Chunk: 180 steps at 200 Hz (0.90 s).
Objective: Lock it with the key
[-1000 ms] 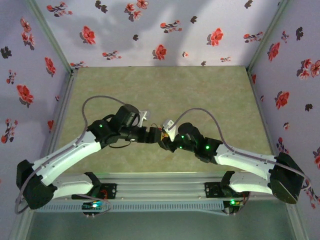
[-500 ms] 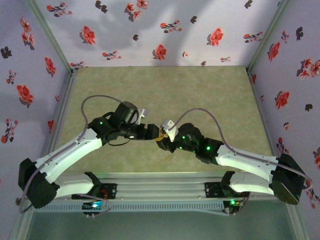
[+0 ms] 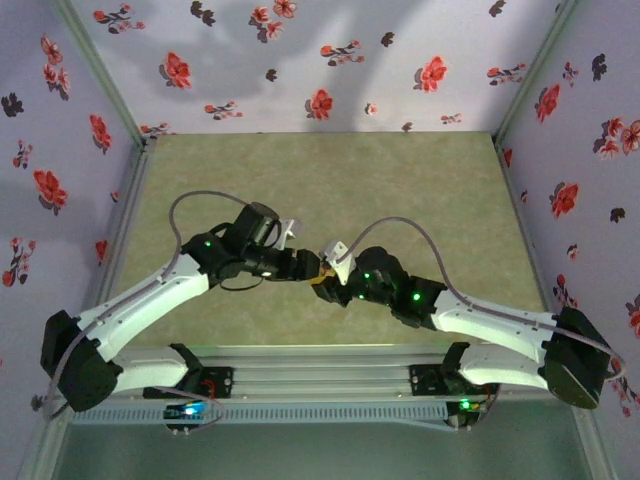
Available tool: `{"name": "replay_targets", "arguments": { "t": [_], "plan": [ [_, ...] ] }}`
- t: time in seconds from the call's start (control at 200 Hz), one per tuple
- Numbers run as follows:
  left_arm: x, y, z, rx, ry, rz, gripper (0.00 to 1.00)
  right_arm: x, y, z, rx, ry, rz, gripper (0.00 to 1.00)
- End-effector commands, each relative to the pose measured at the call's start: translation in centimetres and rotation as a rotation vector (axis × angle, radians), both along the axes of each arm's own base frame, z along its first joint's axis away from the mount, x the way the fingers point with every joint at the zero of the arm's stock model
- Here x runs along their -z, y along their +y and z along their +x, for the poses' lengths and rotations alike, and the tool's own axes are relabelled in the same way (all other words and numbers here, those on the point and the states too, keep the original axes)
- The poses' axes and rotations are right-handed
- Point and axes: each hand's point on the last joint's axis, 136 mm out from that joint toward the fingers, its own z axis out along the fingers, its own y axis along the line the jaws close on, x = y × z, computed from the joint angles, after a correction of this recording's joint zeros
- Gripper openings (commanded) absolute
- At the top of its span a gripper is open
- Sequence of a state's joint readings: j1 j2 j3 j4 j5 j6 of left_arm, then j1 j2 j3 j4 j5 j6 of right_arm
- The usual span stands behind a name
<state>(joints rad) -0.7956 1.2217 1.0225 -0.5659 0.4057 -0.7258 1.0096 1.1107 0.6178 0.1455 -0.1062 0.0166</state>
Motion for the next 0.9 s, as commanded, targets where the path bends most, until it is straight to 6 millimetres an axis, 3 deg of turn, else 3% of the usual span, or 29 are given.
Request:
{"name": "replay_targets", "arguments": {
  "t": [0.0,0.895],
  "plan": [
    [-1.37,-0.75,0.37,0.024,-0.023,-0.040,0.67,-1.20,0.56,-0.34,-0.030,-0.039,0.034,0.00],
    [-0.88,-1.67,0.32,0.041,-0.006,-0.039,0.32,-0.86,1.18,-0.75,-0.047,-0.041,0.017,0.00]
  ]
}}
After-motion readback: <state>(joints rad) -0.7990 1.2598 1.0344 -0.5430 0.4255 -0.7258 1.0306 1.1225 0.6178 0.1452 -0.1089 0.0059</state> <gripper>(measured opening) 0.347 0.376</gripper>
